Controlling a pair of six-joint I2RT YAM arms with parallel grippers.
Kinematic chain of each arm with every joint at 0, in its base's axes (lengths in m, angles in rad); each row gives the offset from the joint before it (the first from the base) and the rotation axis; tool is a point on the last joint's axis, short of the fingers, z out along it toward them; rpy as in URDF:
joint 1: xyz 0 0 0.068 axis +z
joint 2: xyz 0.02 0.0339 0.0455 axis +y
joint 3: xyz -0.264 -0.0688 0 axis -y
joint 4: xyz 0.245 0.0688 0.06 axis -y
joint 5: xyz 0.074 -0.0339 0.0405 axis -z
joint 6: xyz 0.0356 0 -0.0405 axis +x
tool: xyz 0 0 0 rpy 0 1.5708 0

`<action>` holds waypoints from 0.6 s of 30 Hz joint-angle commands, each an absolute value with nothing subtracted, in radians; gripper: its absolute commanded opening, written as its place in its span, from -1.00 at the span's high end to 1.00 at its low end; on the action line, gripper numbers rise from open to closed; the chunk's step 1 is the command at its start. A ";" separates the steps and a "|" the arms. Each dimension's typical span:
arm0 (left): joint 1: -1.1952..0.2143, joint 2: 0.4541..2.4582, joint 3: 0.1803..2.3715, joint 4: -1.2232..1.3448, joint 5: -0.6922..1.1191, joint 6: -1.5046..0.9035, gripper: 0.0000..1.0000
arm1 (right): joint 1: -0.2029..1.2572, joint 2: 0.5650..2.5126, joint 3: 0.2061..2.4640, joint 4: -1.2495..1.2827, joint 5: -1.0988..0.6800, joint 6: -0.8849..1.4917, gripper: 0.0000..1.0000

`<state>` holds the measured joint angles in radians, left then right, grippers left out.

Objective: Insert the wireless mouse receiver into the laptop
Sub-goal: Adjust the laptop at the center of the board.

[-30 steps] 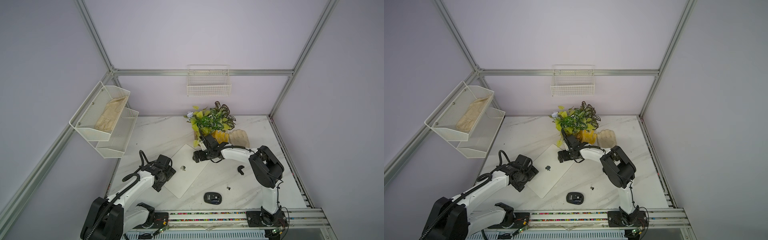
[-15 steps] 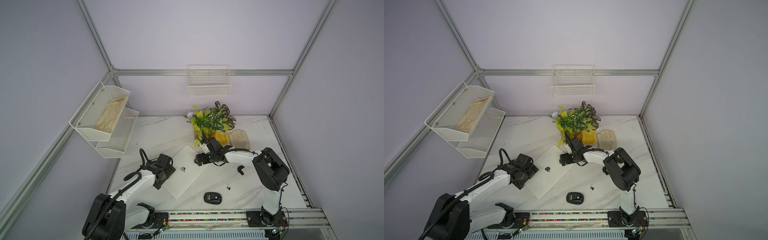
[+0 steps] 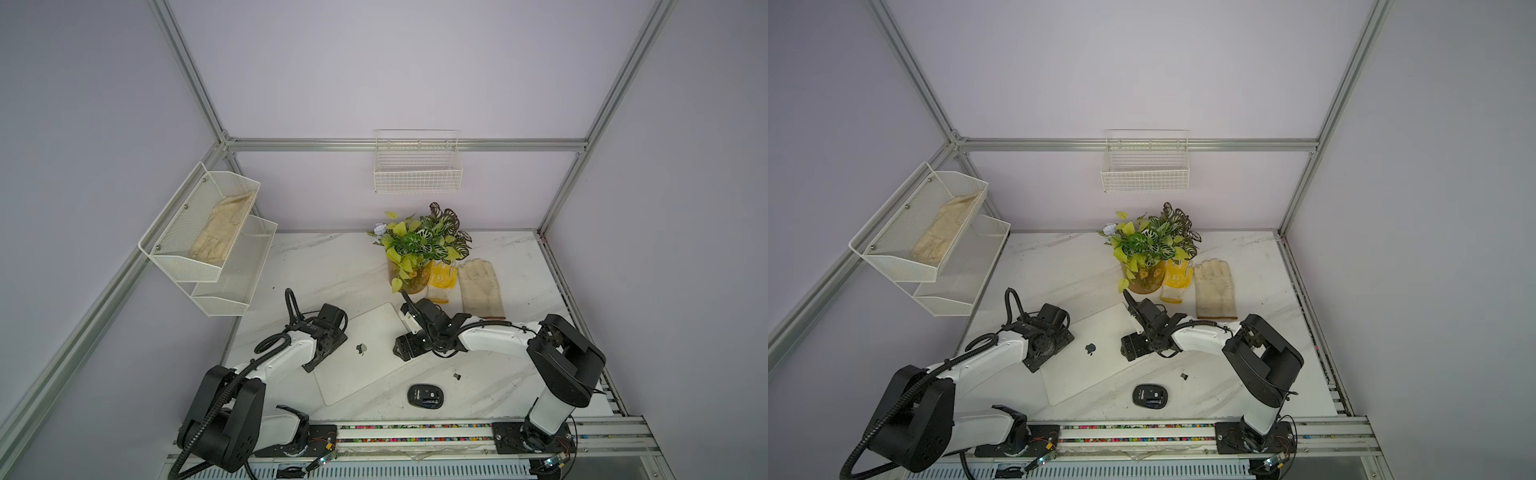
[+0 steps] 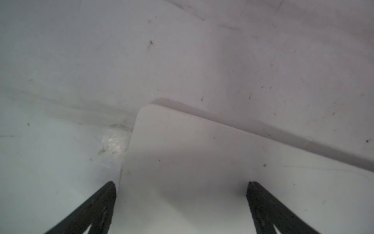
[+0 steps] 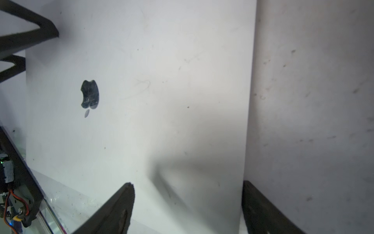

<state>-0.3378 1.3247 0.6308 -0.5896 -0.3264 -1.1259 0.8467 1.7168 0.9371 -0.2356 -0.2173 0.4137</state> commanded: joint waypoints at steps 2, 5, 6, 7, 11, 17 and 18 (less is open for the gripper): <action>-0.349 1.446 0.725 -0.297 -0.231 -1.074 -1.00 | 0.963 1.710 0.907 -0.161 -0.440 0.465 -0.59; -0.353 1.511 0.774 -0.260 -0.219 -1.046 -1.00 | 0.994 1.714 0.897 -0.139 -0.437 0.482 -0.57; -0.353 1.530 0.785 -0.244 -0.216 -1.041 -1.00 | 1.002 1.716 0.894 -0.133 -0.436 0.487 -0.58; -0.354 1.547 0.795 -0.229 -0.213 -1.035 -1.00 | 1.010 1.717 0.892 -0.128 -0.434 0.493 -0.57; -0.353 1.565 0.831 -0.235 -0.241 -1.001 -1.00 | 1.020 1.708 0.881 -0.120 -0.400 0.510 -0.59; -0.353 1.427 0.870 -0.517 -0.382 -0.989 -1.00 | 1.020 1.667 0.878 -0.131 -0.314 0.521 -0.76; -0.354 1.378 0.874 -0.571 -0.398 -0.989 -1.00 | 1.020 1.658 0.876 -0.129 -0.299 0.524 -0.79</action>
<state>-0.3557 1.5078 0.8009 -0.4080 -0.3153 -1.0012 1.0183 1.6897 0.8890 -0.1654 -0.3099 0.5095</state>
